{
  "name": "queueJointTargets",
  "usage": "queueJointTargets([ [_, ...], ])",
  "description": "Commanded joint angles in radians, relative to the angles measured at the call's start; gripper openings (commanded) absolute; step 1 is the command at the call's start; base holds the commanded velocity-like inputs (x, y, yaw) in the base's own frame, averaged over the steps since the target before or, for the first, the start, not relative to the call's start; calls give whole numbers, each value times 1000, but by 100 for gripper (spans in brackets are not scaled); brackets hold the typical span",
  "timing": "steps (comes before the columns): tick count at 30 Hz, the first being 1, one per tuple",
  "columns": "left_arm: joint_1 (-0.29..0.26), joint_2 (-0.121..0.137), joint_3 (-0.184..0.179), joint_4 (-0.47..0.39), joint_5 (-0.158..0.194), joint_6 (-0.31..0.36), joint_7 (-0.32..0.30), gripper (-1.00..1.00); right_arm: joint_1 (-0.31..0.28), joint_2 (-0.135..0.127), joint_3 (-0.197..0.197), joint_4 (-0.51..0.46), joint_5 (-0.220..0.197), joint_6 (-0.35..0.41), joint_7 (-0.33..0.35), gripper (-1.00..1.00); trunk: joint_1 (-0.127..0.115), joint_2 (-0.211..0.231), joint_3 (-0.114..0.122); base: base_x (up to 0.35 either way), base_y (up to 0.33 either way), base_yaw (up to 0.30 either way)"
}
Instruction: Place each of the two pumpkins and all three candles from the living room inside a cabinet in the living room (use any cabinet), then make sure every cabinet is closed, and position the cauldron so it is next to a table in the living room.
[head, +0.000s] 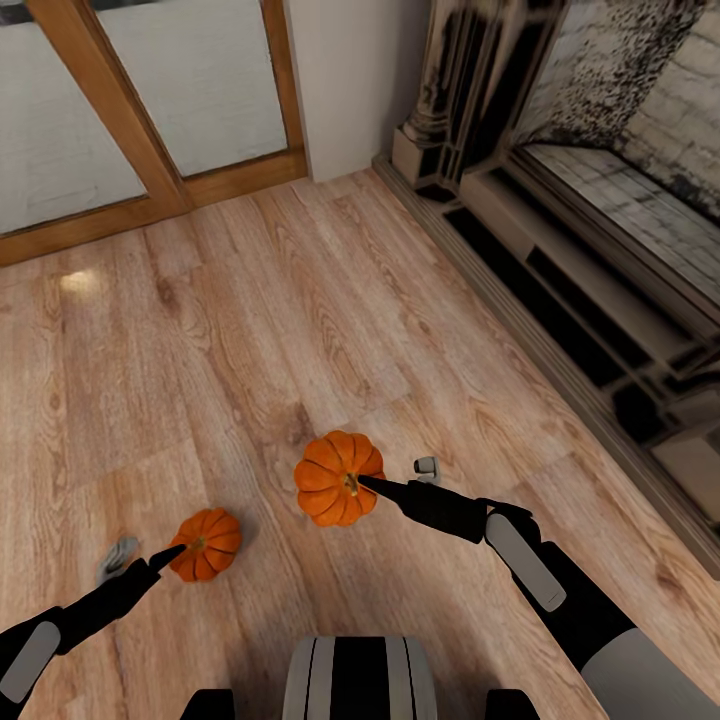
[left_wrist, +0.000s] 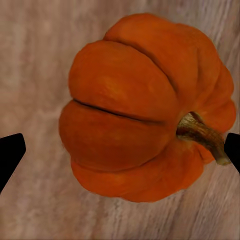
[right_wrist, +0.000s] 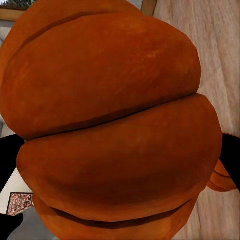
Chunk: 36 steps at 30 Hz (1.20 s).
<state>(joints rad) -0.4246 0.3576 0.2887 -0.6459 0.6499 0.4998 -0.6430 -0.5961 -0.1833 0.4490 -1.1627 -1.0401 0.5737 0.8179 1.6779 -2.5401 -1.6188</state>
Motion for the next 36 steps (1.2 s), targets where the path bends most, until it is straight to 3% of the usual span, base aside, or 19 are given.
queueJointTargets([
  [1, 0, 0, 3, 0, 5, 8, -1, 100, -1, -1, 1, 0, -11, 8, -2, -100, 0, 0, -1, 0, 0, 0],
  [36, 0, 0, 7, 3, 5, 8, -1, 100, -1, -1, 2, -2, -11, 8, 0, -100, 0, 0, -1, 4, -20, 0],
])
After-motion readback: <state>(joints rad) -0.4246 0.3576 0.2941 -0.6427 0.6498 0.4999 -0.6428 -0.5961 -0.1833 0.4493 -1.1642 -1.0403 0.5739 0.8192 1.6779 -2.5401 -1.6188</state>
